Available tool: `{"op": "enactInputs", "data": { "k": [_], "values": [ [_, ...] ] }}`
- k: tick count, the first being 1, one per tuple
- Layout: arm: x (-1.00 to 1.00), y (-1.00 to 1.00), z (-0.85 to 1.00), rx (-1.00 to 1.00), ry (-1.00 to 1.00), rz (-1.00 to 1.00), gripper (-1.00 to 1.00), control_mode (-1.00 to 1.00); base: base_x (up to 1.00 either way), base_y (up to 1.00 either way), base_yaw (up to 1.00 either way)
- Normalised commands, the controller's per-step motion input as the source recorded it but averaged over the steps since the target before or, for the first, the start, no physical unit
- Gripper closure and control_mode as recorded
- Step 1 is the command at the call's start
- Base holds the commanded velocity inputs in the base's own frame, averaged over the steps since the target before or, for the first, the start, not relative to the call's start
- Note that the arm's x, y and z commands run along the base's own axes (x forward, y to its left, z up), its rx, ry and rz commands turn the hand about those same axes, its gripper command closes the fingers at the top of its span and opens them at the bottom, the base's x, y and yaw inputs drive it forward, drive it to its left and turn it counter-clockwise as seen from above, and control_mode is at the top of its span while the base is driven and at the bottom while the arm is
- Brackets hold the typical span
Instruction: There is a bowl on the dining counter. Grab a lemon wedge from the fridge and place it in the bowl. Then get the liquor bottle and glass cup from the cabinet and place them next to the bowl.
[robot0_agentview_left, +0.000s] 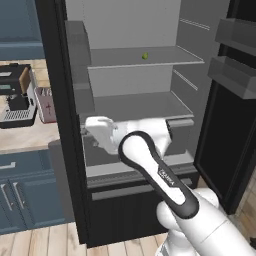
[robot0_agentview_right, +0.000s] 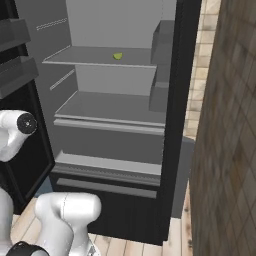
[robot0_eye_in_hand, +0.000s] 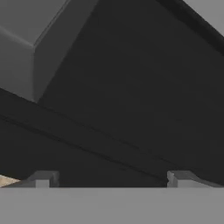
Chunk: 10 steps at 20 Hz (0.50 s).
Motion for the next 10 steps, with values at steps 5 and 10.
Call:
{"op": "enactInputs", "data": {
  "k": [5, 10],
  "values": [
    [-0.45, -0.54, 0.05, -0.25, -0.03, -0.09, -1.0, -1.0, 0.0, 0.0, 0.0],
    [-0.32, -0.65, 0.09, -0.24, 0.0, -0.1, -1.0, -1.0, 0.0, 0.0, 0.0]
  ]
}}
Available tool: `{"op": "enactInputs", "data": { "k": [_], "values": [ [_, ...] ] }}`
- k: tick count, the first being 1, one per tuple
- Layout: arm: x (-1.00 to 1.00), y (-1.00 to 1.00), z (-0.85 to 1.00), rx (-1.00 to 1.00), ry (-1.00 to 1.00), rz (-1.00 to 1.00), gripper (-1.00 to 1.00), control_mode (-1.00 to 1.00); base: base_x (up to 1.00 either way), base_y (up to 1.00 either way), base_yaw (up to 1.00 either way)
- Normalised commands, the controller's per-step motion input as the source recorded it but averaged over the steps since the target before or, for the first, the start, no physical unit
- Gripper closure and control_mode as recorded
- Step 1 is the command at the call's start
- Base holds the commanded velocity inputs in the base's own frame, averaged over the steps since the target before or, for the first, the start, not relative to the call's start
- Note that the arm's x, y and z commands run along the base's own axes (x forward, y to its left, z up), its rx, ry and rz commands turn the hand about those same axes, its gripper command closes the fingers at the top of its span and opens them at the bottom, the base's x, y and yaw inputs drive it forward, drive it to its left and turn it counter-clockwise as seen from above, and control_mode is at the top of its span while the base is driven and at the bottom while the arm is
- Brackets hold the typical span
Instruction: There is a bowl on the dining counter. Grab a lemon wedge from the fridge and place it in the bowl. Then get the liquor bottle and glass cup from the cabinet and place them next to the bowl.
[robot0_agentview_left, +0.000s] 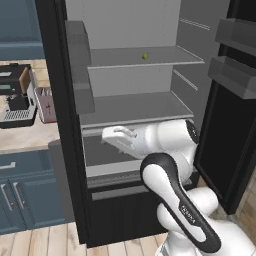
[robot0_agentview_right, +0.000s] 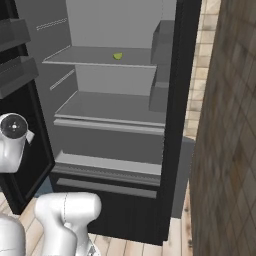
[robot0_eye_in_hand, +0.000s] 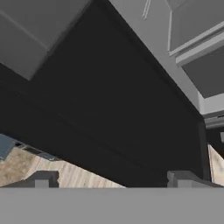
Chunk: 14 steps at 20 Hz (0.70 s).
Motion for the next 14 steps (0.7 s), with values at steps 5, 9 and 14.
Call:
{"op": "enactInputs", "data": {
  "k": [5, 9, 14],
  "values": [
    [-0.3, -0.69, 0.03, -0.23, 0.0, -0.1, -1.0, -1.0, 0.0, 0.0, 0.0],
    [-0.29, -0.8, 0.0, -0.23, 0.0, -0.1, -1.0, -1.0, 0.0, 0.0, 0.0],
    [-0.34, -0.88, 0.0, -0.2, 0.0, -0.1, -1.0, -1.0, 0.0, 0.0, 0.0]
  ]
}}
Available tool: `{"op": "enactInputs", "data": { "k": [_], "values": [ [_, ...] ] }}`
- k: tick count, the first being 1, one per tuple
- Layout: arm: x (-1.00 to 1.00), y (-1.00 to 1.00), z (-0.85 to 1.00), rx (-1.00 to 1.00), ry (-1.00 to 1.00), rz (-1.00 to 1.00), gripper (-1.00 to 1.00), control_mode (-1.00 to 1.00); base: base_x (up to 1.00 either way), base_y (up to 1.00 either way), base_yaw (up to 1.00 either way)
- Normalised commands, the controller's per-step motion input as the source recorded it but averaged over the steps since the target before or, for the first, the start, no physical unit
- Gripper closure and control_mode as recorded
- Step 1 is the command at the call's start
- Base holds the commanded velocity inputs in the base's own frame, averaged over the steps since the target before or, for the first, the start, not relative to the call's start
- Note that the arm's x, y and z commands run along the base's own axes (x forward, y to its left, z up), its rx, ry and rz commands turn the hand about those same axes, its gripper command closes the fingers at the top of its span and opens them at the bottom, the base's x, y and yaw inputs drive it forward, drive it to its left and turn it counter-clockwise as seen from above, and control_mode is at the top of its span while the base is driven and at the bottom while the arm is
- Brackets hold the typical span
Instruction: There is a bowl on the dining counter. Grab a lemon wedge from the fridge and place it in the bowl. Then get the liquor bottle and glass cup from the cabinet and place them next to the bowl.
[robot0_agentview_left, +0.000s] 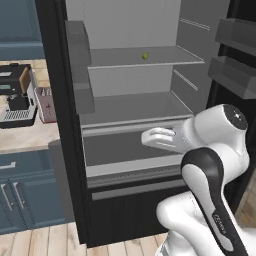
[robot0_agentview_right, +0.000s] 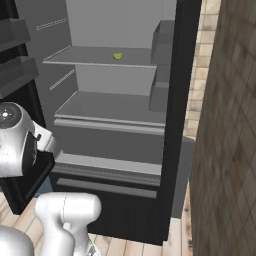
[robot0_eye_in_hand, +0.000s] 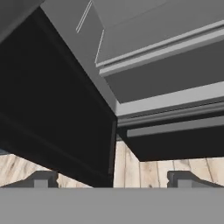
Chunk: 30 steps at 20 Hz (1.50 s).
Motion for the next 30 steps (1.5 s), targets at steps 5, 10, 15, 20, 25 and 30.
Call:
{"op": "enactInputs", "data": {
  "k": [5, 10, 15, 20, 25, 30],
  "values": [
    [-0.47, -0.83, -0.05, -0.18, 0.0, -0.11, -1.0, -1.0, 0.0, 0.0, 0.0],
    [-0.56, -0.66, -0.28, -0.19, -0.09, -0.08, -1.0, -1.0, 0.0, 0.0, 0.0],
    [-0.5, -0.45, -0.22, -0.22, -0.19, -0.04, -1.0, -1.0, 0.0, 0.0, 0.0],
    [-0.57, -0.31, -0.02, -0.18, -0.28, -0.01, -1.0, -1.0, 0.0, 0.0, 0.0],
    [-0.31, -0.09, 0.28, -0.03, -0.25, -0.01, -1.0, -1.0, 0.0, 0.0, 0.0],
    [0.0, -0.04, 0.27, 0.0, -0.01, 0.01, -1.0, -1.0, 0.0, 0.0, 0.0]
  ]
}}
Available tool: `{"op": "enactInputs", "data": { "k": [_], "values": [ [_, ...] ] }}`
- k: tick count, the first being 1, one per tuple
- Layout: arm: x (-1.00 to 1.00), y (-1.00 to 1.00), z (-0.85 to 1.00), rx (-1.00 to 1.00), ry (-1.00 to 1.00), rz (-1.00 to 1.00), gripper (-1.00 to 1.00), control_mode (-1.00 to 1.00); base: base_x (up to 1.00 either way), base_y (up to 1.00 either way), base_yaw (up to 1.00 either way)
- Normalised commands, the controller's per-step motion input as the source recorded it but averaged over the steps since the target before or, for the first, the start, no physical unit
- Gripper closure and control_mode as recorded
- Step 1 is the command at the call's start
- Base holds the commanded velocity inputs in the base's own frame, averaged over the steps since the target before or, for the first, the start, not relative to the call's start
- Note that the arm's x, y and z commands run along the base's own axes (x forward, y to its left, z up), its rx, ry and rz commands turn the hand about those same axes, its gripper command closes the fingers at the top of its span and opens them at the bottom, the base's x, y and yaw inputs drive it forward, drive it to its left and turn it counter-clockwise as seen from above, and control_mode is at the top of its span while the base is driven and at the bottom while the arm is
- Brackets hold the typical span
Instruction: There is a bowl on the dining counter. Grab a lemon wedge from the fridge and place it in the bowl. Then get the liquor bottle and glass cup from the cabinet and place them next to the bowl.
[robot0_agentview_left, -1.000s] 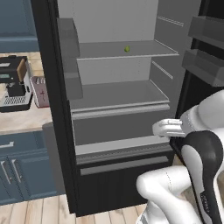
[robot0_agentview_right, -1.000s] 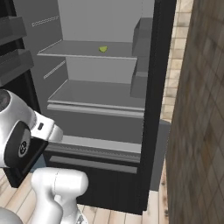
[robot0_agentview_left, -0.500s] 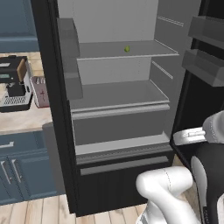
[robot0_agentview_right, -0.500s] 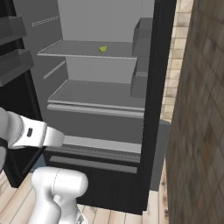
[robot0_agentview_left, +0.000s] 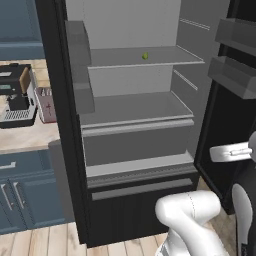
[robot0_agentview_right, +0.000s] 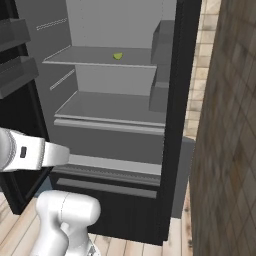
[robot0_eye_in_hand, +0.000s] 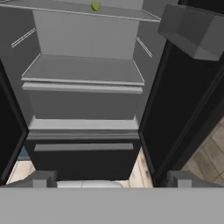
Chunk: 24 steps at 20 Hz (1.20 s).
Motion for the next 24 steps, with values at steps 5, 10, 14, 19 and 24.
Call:
{"op": "enactInputs", "data": {
  "k": [5, 10, 14, 19, 24],
  "values": [
    [0.0, 0.0, 0.07, 0.0, -0.01, 0.0, -1.0, -1.0, 0.0, 0.0, 0.0],
    [0.0, 0.0, 0.0, 0.0, 0.0, 0.0, -1.0, -1.0, 0.0, 0.0, 0.0],
    [0.13, 0.0, 0.0, 0.0, 0.0, 0.0, -1.0, 1.0, 0.11, 0.0, 0.0],
    [0.0, 0.0, 0.0, 0.0, 0.0, 0.0, -1.0, 1.0, 0.6, 0.01, 0.0],
    [0.0, 0.0, 0.0, 0.0, 0.0, 0.0, -1.0, 1.0, 0.59, 0.05, 0.0]
  ]
}}
